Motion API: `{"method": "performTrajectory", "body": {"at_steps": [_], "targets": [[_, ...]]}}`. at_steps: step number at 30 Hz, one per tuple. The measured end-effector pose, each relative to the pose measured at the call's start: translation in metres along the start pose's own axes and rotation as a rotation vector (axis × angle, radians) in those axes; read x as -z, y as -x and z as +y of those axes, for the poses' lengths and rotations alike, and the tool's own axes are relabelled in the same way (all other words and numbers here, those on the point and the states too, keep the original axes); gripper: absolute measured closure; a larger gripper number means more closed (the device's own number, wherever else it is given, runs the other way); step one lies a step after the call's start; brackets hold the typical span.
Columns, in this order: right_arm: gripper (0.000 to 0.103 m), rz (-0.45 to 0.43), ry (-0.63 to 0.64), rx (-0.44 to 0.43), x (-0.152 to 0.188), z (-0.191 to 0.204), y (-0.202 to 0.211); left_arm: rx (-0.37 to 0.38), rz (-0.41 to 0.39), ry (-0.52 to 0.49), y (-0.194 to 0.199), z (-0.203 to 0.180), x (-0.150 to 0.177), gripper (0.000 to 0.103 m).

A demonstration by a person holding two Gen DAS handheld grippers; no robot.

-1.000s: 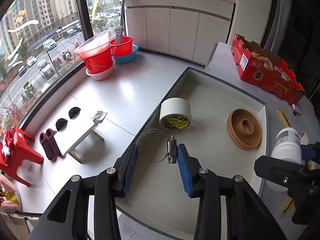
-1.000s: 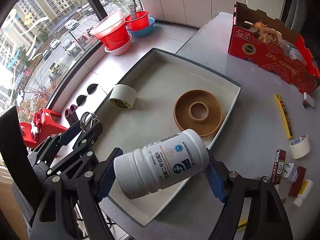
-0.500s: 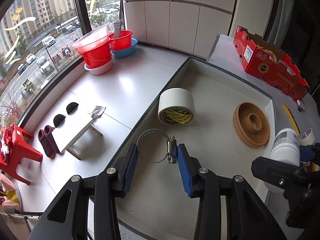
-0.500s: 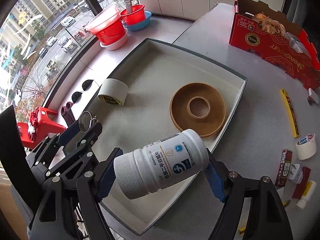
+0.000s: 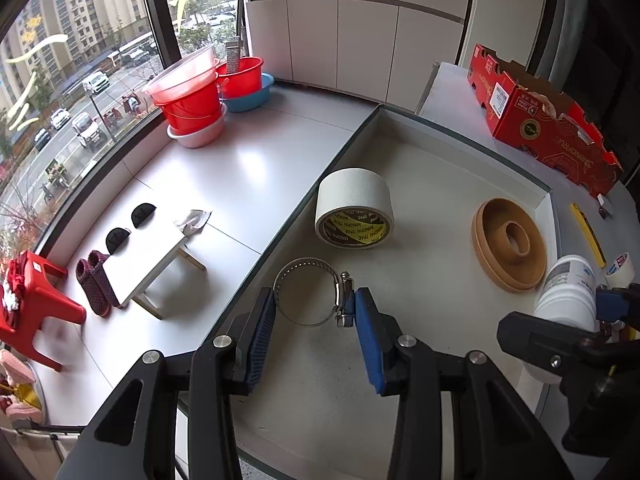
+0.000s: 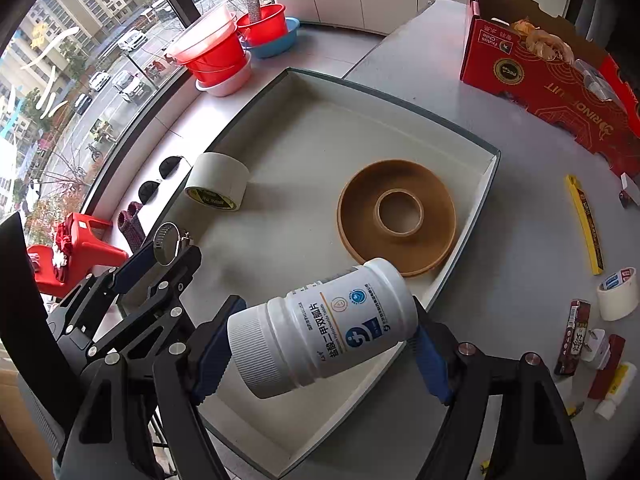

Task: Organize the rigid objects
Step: 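Carry hose clamp with left tool while right carries pill bottle to grey tray, then open left gripper dropping clamp in tray while right sets bottle down there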

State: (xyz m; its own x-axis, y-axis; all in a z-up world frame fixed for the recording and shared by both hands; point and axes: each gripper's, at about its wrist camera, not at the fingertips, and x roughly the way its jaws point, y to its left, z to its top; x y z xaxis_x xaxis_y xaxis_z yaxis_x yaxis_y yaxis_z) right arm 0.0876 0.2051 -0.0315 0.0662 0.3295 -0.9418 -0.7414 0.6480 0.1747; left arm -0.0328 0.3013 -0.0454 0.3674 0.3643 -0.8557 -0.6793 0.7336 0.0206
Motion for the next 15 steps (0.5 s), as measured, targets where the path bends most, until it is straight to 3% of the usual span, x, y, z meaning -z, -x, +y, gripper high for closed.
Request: {"method": "performTrajectory", "body": {"at_steps": [11, 13, 15], "targets": [[0.023, 0.008, 0.034, 0.022, 0.0031, 0.0048, -0.0091, 0.016, 0.034, -0.017, -0.0101, -0.0041, 0.0043, 0.058], [0.023, -0.003, 0.049, 0.034, 0.0043, 0.0066, -0.0067, 0.014, 0.031, -0.006, -0.0088, -0.0033, 0.0055, 0.031], [0.011, -0.017, 0.052, 0.065, 0.0046, 0.0034, -0.0034, -0.001, 0.021, 0.011, -0.0065, 0.0004, 0.0071, 0.023]]}}
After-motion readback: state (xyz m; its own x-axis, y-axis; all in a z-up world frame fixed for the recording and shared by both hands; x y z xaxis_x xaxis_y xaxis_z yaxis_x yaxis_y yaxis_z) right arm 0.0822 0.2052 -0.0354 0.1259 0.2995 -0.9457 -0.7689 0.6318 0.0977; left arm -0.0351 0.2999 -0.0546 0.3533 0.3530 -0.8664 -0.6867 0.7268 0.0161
